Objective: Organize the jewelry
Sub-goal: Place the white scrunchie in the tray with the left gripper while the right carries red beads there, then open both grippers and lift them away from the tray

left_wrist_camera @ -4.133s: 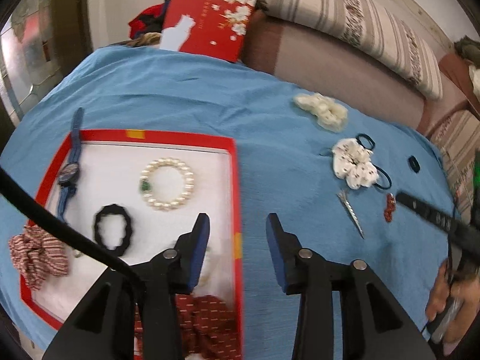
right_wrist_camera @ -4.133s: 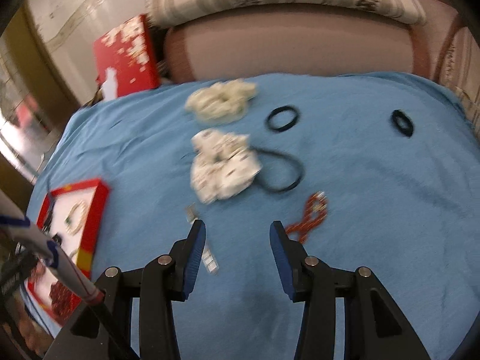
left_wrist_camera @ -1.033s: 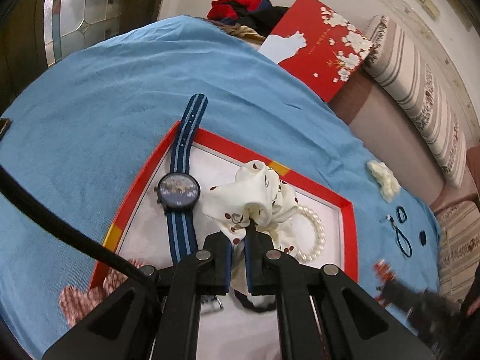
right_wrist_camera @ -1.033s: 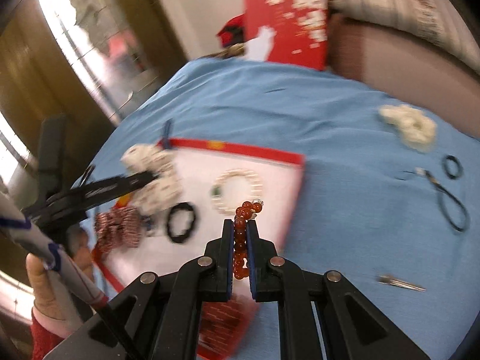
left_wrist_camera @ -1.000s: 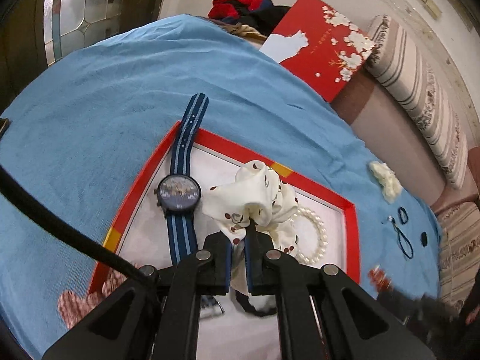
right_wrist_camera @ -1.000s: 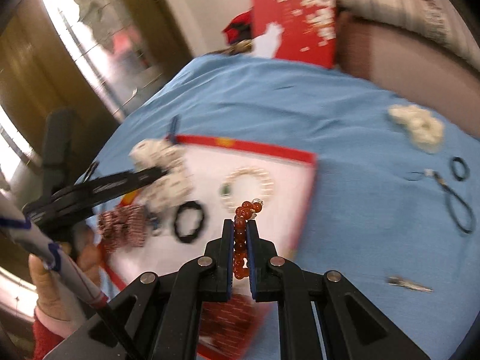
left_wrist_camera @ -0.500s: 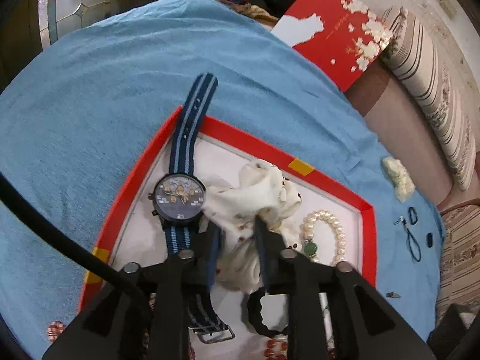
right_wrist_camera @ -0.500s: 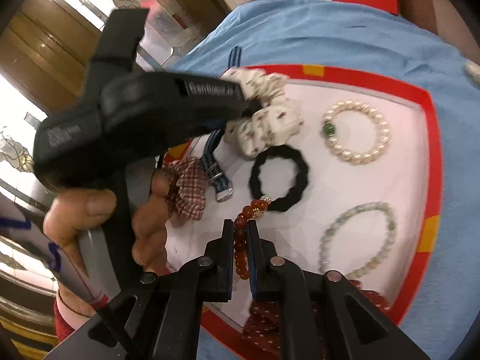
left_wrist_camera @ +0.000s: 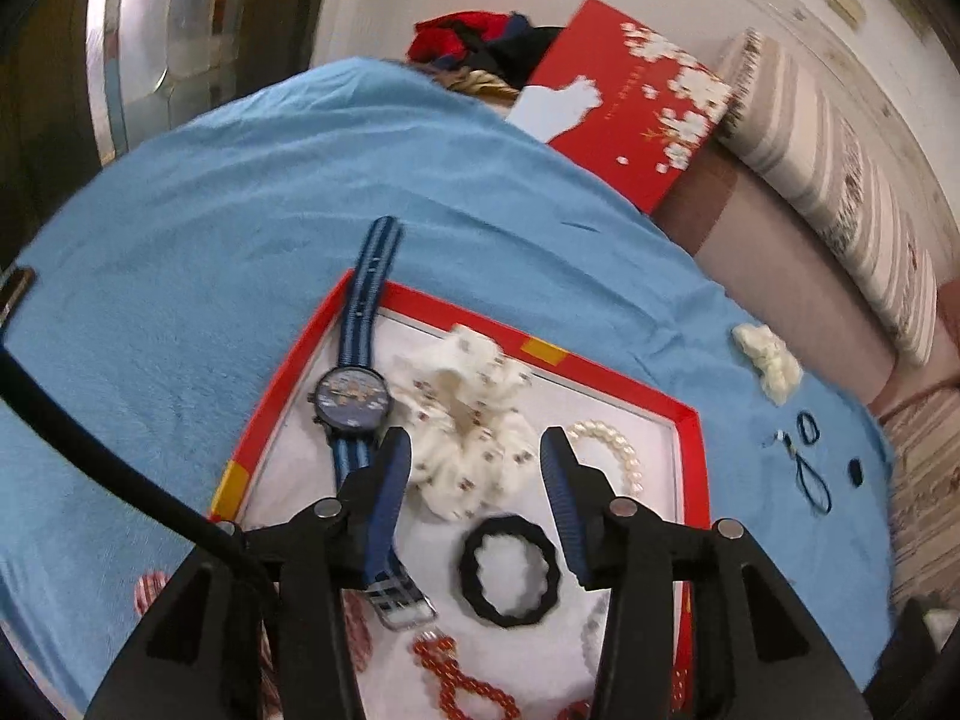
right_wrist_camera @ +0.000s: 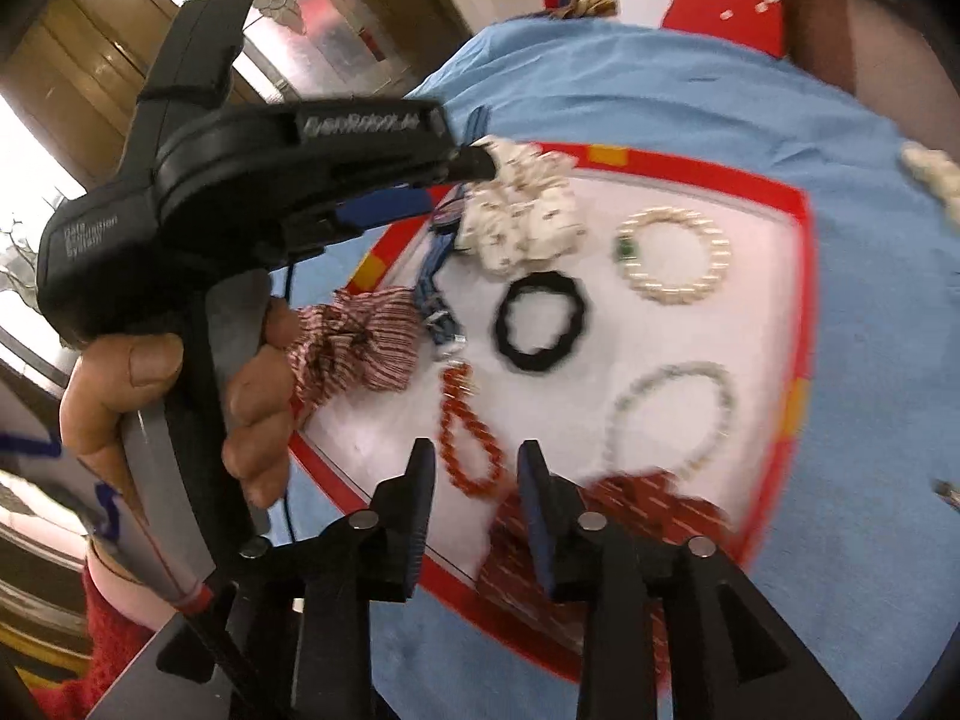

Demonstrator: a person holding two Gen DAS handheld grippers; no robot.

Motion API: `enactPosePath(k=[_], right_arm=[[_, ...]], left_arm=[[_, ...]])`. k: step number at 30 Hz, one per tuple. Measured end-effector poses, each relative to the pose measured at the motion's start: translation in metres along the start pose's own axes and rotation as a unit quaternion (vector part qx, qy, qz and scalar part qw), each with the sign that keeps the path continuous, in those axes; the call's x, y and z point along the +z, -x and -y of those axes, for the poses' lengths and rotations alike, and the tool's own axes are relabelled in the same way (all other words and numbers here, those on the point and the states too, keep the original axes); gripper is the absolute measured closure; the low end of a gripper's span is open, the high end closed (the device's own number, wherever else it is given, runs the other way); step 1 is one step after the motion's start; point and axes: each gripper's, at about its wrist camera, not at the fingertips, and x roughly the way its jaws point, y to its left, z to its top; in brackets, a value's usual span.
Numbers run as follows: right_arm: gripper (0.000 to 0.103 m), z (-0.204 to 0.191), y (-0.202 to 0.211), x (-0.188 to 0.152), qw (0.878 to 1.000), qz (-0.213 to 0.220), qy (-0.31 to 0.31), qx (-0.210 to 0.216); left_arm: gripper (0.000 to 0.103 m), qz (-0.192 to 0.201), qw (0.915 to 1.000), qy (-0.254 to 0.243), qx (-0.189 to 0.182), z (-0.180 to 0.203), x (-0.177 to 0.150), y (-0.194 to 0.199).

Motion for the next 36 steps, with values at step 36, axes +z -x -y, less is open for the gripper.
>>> enactPosePath(k=[36], right_arm=[[0.054, 0.227, 0.149, -0.068, 0.962, 0.093, -0.203, -0.156]], left_arm=[[0.051, -0.013, 0.9805, -0.196, -0.012, 0.189, -0.087, -0.011]])
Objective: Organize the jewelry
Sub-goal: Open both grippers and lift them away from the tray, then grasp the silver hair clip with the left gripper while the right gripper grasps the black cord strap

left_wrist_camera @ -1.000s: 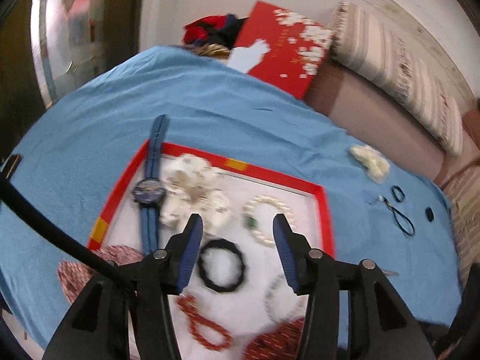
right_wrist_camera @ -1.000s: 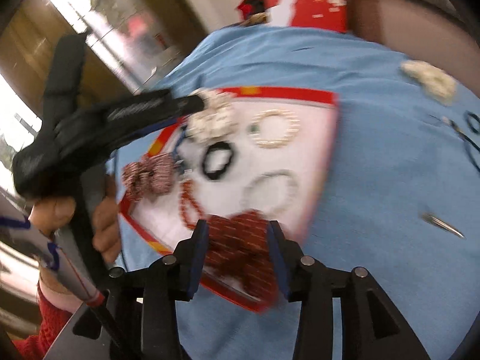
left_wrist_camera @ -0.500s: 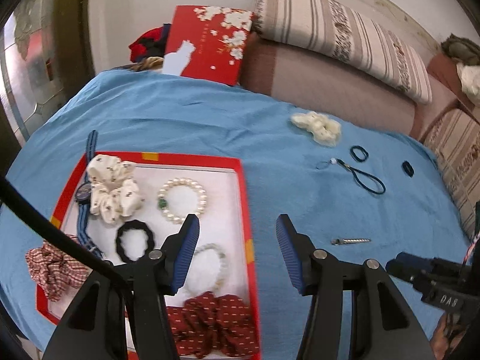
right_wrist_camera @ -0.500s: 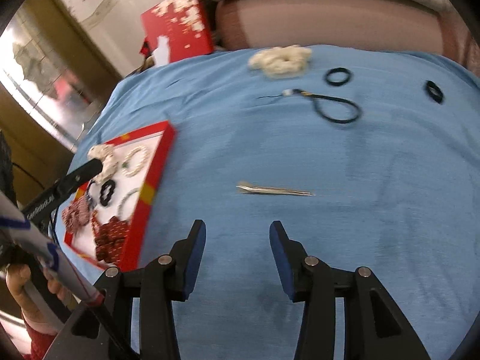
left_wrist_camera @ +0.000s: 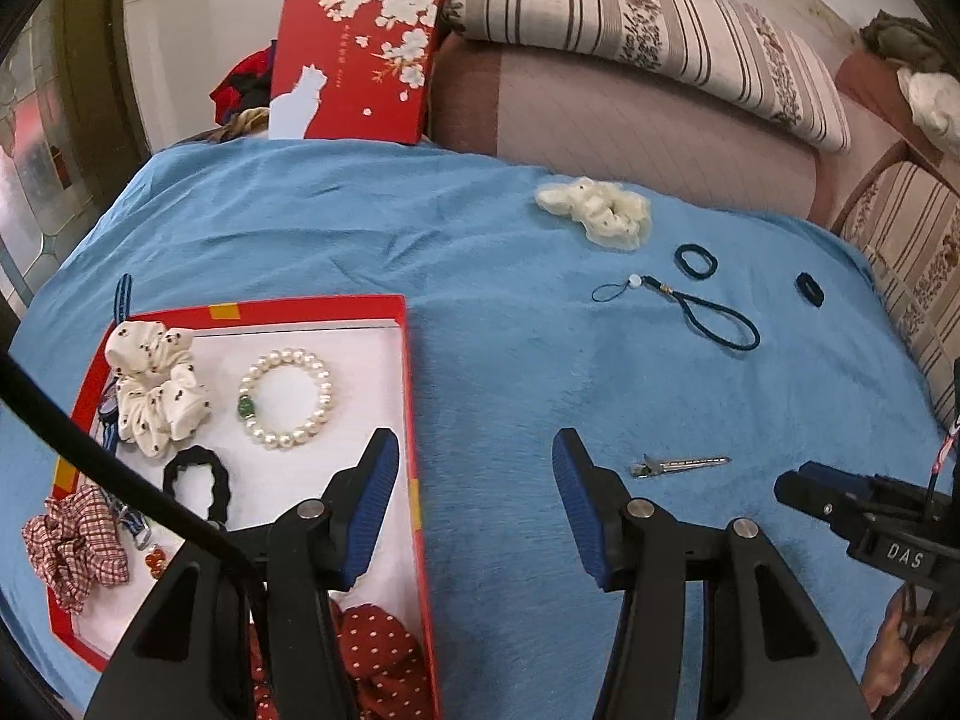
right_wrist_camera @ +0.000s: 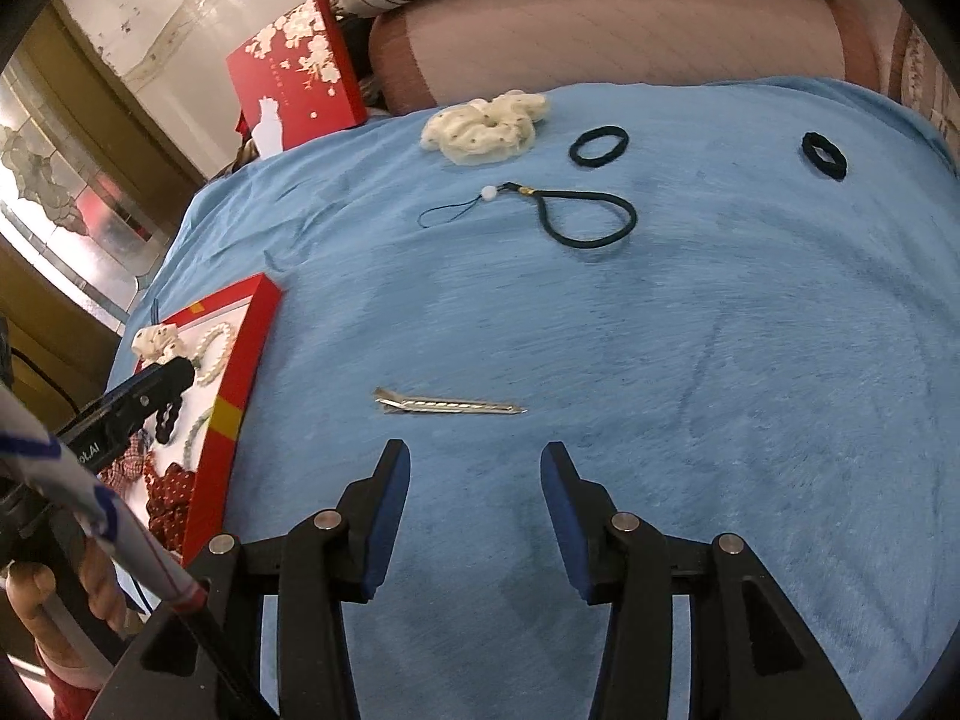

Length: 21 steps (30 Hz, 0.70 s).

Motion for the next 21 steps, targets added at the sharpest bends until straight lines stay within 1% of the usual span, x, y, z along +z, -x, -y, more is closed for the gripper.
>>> enactPosePath(k=[8, 11, 16, 18, 19, 21], right_arm=[[0.053, 0.028, -0.006, 0.01, 1.0, 0.007, -0.022, -0.011], [0.053, 0.04, -0.01, 0.02, 0.999, 0.014, -0.032, -0.02], [0.053, 0.054, -0.019, 0.047, 0.998, 0.027, -0.04, -0.035], [0.048, 0.057, -0.024, 0.058, 0.998, 0.029, -0.038, -0.039], [0.044, 0.058, -0.027, 0.064, 0.998, 0.032, -0.039, -0.043], [0.042, 0.062, -0.034, 0.074, 0.997, 0.037, -0.043, -0.046]], left_arm=[[0.051, -0.019, 0.9997, -0.012, 0.003, 0.01, -0.001, -0.018], [0.051, -0.028, 0.9995, -0.015, 0.001, 0.015, -0.002, -0.026], [0.051, -0.044, 0.9988, -0.017, -0.01, 0.021, -0.002, -0.039], [0.051, -0.049, 0.9985, -0.017, -0.019, 0.023, -0.003, -0.043], [0.051, -0.052, 0.9983, -0.017, -0.022, 0.024, -0.003, -0.045], [0.051, -0.056, 0.998, -0.016, -0.026, 0.026, -0.003, -0.048]])
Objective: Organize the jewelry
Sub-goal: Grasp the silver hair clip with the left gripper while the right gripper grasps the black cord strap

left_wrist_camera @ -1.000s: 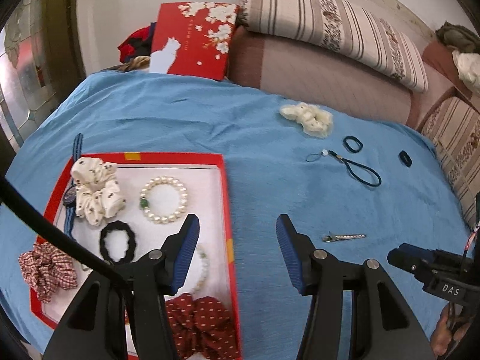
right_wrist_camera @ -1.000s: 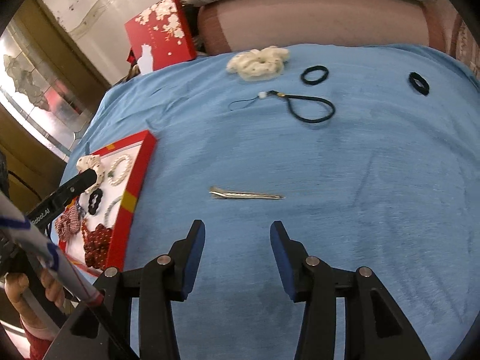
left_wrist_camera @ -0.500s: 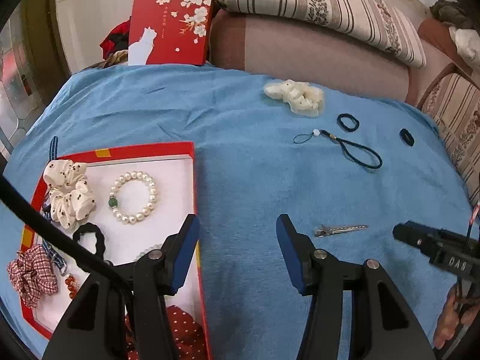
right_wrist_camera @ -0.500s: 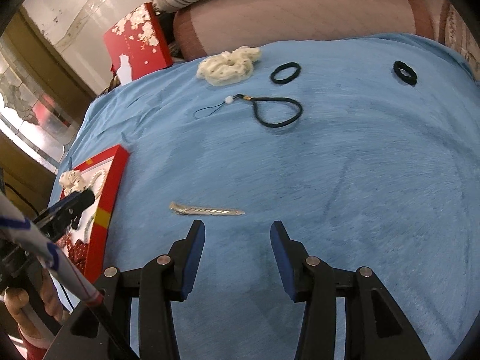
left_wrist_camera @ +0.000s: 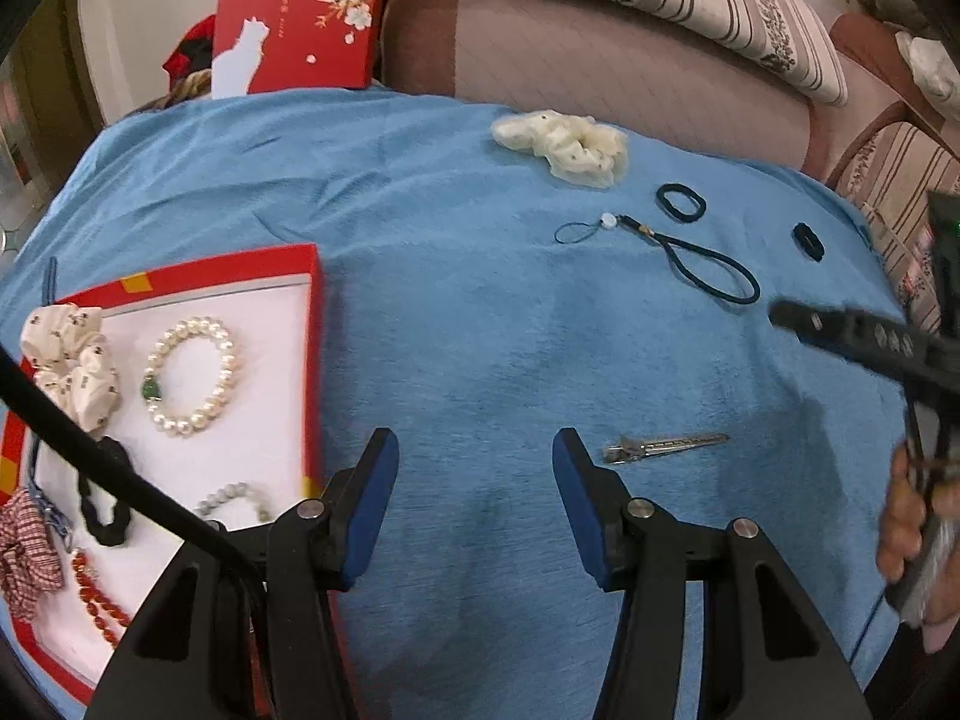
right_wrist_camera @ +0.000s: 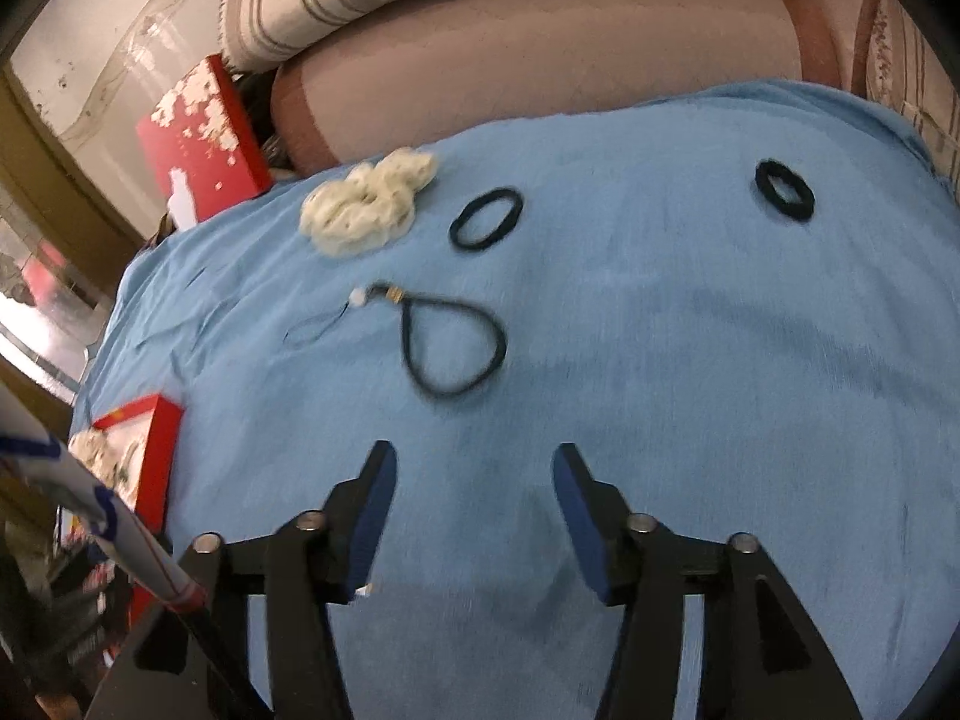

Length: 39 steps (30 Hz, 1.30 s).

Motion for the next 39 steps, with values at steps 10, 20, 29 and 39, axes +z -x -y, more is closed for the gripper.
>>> enactPosePath(k=[10, 20, 29, 39], right_arm=[[0.062, -0.001, -0.041, 0.013, 1.0, -0.011, -0.015, -0.012], [0.094, 0.017, 0.002, -0.025, 1.0, 0.006, -0.012, -0.017], [0.094, 0.069, 0.034, -0.08, 0.997, -0.014, -0.069, 0.011], [0.056, 0.063, 0.036, -0.067, 0.999, 0.02, -0.05, 0.004]], left_arm=[[0.051, -0.024, 0.9966, -0.003, -0.079, 0.013, -0.002, -0.017], [0.049, -0.035, 0.9912, -0.048, -0.118, 0.035, -0.009, -0.029], [0.042, -0.017, 0.9864, -0.109, -0.122, 0.062, -0.017, -0.038], [0.09, -0.051, 0.9575, -0.176, -0.223, 0.086, -0.028, -0.009]])
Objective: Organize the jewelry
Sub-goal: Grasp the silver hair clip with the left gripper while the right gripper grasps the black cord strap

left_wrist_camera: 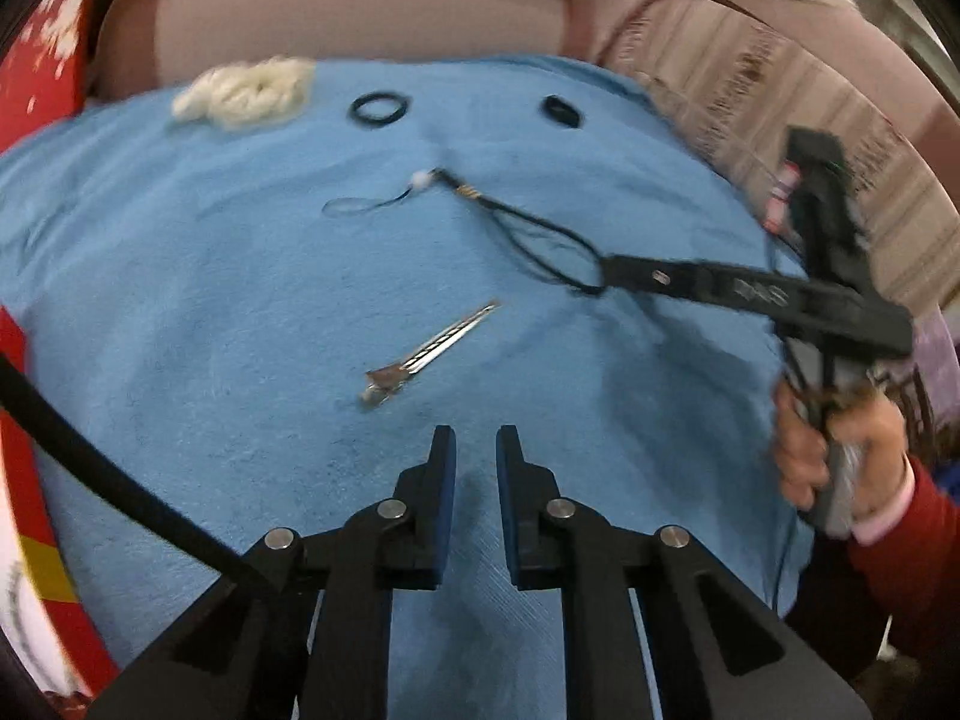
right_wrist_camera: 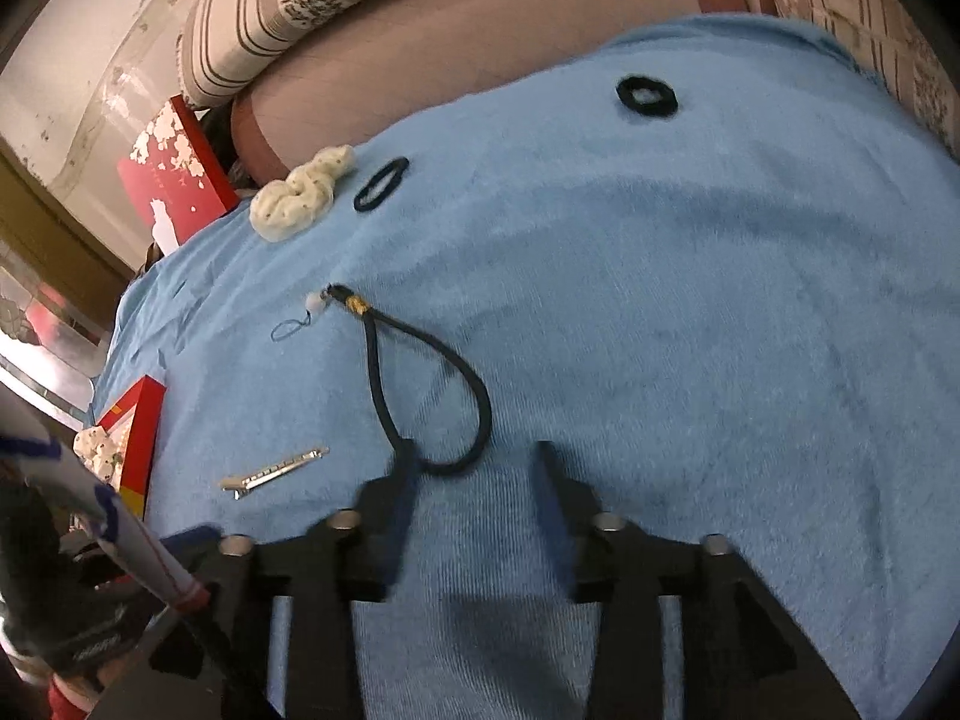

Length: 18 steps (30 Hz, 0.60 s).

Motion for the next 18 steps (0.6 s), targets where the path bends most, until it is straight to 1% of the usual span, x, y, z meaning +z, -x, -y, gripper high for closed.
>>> enactPosePath(k=[2, 3, 4, 6, 8, 10, 11, 15, 16, 17, 18], right_arm=[[0.056, 0.0, 0.002, 0.004, 1.0, 0.009, 0.005, -0.002], [0.056, 0.0, 0.002, 0.007, 1.0, 0.012, 0.005, 0.0], [0.054, 0.0, 0.001, 0.008, 1.0, 0.013, 0.005, 0.002], [0.052, -0.001, -0.002, 0.014, 1.0, 0.018, 0.006, 0.011], [0.049, -0.005, -0.005, 0.02, 0.999, 0.021, 0.014, 0.021], [0.045, -0.01, -0.009, 0.024, 0.999, 0.019, 0.024, 0.035], [0.042, -0.013, -0.012, 0.027, 0.998, 0.016, 0.027, 0.045], [0.04, -0.032, -0.029, 0.04, 0.995, 0.001, 0.063, 0.073], [0.039, -0.036, -0.034, 0.042, 0.995, -0.005, 0.071, 0.075], [0.039, -0.041, -0.041, 0.043, 0.994, -0.012, 0.082, 0.074], [0.039, -0.044, -0.047, 0.042, 0.993, -0.018, 0.09, 0.073]], left_arm=[[0.08, 0.012, 0.9999, 0.003, 0.007, 0.0, 0.0, 0.007], [0.069, 0.017, 0.9998, 0.007, 0.012, -0.002, 0.001, 0.007], [0.064, 0.023, 0.9994, 0.011, 0.021, -0.004, 0.002, 0.006], [0.063, 0.022, 0.9988, 0.017, 0.04, -0.009, 0.004, -0.001], [0.063, 0.016, 0.9987, 0.023, 0.043, -0.013, 0.009, -0.014], [0.063, 0.016, 0.9988, 0.028, 0.038, -0.017, 0.013, -0.021], [0.063, 0.016, 0.9989, 0.033, 0.028, -0.019, 0.015, -0.027], [0.064, 0.018, 0.9988, 0.045, 0.003, -0.016, 0.019, -0.035], [0.071, 0.015, 0.999, 0.042, -0.002, -0.013, 0.018, -0.036], [0.073, 0.01, 0.9994, 0.032, -0.002, -0.007, 0.017, -0.037], [0.074, 0.007, 0.9998, 0.02, 0.0, -0.001, 0.016, -0.039]])
